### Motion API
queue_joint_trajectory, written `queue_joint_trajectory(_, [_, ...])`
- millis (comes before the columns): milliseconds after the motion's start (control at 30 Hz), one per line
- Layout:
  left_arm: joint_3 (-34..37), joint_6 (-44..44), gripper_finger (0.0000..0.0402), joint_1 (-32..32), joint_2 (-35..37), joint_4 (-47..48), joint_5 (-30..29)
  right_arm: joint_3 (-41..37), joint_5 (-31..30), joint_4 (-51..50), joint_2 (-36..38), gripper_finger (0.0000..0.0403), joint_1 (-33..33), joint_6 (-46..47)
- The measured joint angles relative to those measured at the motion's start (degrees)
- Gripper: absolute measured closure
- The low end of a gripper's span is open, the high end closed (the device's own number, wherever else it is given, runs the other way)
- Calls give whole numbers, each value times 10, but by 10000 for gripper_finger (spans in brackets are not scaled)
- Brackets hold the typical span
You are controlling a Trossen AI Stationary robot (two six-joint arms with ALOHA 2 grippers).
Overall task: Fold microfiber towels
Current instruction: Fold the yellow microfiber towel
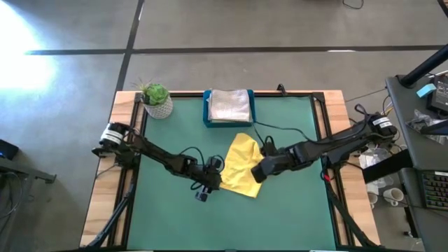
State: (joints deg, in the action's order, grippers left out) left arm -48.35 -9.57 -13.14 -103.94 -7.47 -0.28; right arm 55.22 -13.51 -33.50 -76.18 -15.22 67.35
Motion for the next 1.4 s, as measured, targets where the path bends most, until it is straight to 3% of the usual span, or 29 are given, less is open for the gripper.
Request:
queue_joint_trajectory(233, [0,4,279,-3,1,0,-49,-28,37,88,-11,291,-59,-9])
queue_joint_trajectory(500, [1,36,394,1,7,4,-93,-30,34,102,-23,291,-137,13])
queue_joint_trajectory(633, [-1,78,397,1,25,33,-95,-30,29,117,-32,291,-153,18])
queue_joint_trajectory(833, [-61,91,400,2,84,123,-91,-30,5,174,-49,286,-150,-72])
queue_joint_trajectory(1067, [-151,88,401,12,100,295,-91,-30,-62,262,-55,242,-130,-166])
queue_joint_trajectory(1167, [-179,88,401,17,94,326,-91,-18,-92,269,-56,218,-116,-202])
queue_joint_trajectory(1400, [-283,87,401,28,95,411,-116,34,-97,267,-86,198,-96,-305])
